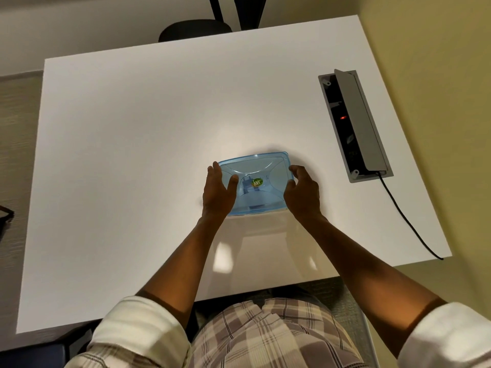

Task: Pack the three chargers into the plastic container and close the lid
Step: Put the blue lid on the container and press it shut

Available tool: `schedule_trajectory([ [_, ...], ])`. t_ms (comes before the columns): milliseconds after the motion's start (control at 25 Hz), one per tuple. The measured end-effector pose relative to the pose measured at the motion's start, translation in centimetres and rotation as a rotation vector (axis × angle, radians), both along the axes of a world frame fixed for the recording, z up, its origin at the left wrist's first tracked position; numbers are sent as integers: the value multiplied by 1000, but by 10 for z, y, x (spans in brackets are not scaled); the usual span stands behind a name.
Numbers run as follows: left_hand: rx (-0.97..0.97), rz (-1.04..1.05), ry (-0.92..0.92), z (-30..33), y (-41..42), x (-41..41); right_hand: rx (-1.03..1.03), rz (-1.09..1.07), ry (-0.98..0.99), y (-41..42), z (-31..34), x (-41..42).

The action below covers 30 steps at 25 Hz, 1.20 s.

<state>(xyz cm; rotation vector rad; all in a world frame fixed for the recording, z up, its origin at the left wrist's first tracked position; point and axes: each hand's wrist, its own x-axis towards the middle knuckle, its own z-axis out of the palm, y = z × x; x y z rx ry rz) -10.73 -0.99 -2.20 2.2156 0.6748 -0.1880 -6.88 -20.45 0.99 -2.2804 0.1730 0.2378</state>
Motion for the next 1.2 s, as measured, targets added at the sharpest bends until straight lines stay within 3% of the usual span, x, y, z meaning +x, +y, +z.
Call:
schedule_trajectory([
  [280, -21, 6, -15, 8, 3, 2, 41, -26, -7, -4, 4, -1],
  [520, 29, 3, 4, 0, -11, -14, -78, 48, 11, -2, -8, -13],
  [840, 235, -80, -19, -16, -28, -23, -308, 173, -85, 13, -25, 0],
  [1000, 406, -274, -82, -23, -25, -18, -430, 335, -153, 17, -42, -8],
  [1200, 450, -349, -45, -30, -22, -13, -429, 468, -188, 14, -46, 1],
])
